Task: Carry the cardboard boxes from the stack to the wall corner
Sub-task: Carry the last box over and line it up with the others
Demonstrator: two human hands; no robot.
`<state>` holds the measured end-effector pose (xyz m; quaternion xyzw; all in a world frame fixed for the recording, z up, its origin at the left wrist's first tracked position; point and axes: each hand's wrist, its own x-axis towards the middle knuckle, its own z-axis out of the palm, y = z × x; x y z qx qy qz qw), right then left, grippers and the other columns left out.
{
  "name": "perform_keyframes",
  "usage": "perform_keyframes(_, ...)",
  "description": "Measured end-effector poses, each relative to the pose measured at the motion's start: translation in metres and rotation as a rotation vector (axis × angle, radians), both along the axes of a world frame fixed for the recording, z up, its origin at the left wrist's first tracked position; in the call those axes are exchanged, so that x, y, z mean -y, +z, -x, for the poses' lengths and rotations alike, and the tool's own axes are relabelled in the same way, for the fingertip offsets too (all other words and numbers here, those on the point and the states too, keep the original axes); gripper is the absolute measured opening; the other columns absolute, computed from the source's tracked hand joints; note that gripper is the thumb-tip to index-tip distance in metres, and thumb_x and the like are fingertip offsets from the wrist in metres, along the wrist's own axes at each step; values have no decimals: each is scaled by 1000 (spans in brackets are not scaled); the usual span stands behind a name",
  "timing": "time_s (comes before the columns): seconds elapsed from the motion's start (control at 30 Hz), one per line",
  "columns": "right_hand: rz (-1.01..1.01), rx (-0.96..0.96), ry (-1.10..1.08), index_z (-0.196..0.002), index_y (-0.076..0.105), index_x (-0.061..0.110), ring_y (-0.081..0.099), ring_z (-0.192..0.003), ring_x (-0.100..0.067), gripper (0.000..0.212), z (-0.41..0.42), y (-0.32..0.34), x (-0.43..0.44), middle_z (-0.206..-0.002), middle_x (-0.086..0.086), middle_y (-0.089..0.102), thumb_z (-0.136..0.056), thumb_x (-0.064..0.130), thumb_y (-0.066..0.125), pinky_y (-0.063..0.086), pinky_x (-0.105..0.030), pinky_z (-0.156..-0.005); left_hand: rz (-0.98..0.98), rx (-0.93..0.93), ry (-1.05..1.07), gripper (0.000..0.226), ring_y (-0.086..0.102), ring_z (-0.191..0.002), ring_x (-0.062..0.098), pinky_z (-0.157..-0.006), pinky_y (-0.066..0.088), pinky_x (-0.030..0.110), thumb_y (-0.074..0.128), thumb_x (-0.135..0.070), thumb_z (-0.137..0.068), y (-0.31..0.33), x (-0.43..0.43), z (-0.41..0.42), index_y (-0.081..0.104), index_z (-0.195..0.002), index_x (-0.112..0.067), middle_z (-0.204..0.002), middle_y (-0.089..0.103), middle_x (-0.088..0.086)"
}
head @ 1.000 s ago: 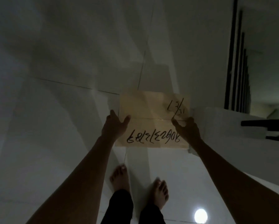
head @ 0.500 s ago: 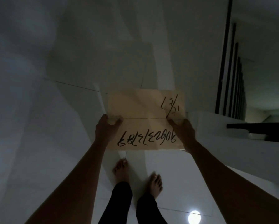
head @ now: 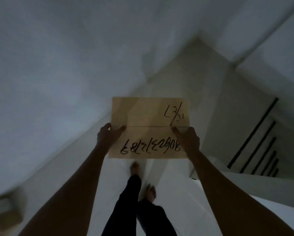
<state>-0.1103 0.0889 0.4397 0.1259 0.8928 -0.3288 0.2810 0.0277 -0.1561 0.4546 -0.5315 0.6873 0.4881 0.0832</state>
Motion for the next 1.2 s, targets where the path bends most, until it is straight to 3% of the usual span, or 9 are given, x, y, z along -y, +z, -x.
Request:
perform_keyframes(0.1,22,-27,140,-129,51,10,56,-88,-26,77,-47,44,37,-118,-13,64,-76,65,65,41,-29,-70,18,-26,105,73,67,-104,31,-93,56,48,73,-62,-67,46,22,-80,63,-123,-16,-119,70,11)
perform_keyframes(0.23,33,-54,341,-129,51,8,61,-108,-33,79,-124,84,96,-120,-15,63,-77,66,64,41,-31,-76,45,-59,271,79,69,-100,30,-90,57,48,71,-65,-61,83,50,-192,64,-122,-15,-115,72,10)
perform_keyframes(0.4,82,-53,555,-130,50,5,62,-109,-36,77,-235,112,176,-121,-18,63,-80,62,64,43,-32,-76,70,-135,603,80,66,-105,30,-90,56,49,76,-59,-65,102,75,-333,54,-126,-14,-121,66,10)
perform_keyframes(0.57,107,-48,717,-128,54,7,65,-104,-34,84,-357,118,242,-116,-16,67,-71,69,61,49,-34,-79,91,-205,814,89,67,-99,29,-85,59,49,78,-64,-53,106,102,-471,48,-121,-15,-116,66,9)
perform_keyframes(0.67,97,-43,787,-129,54,5,65,-106,-35,81,-428,118,278,-118,-16,66,-76,66,61,45,-33,-78,144,-179,854,77,66,-100,30,-84,58,47,78,-50,-69,112,119,-544,44,-126,-10,-115,63,9)
perform_keyframes(0.97,58,7,904,-127,52,3,63,-105,-36,73,-600,79,366,-117,-16,65,-83,61,60,48,-37,-83,204,-28,864,76,60,-117,33,-98,51,49,75,-48,-75,84,188,-722,50,-135,-9,-131,62,13)
perform_keyframes(1.07,37,19,939,-123,54,4,65,-102,-36,71,-647,60,398,-113,-17,67,-83,62,60,52,-41,-87,207,27,836,76,60,-117,33,-98,51,48,74,-50,-75,62,219,-771,51,-134,-8,-130,62,14)
perform_keyframes(1.2,-9,36,965,-125,53,2,62,-107,-37,71,-704,18,448,-117,-19,65,-84,60,60,47,-38,-86,211,103,763,73,59,-117,33,-96,52,43,73,-48,-78,26,266,-827,50,-133,-6,-128,62,15)
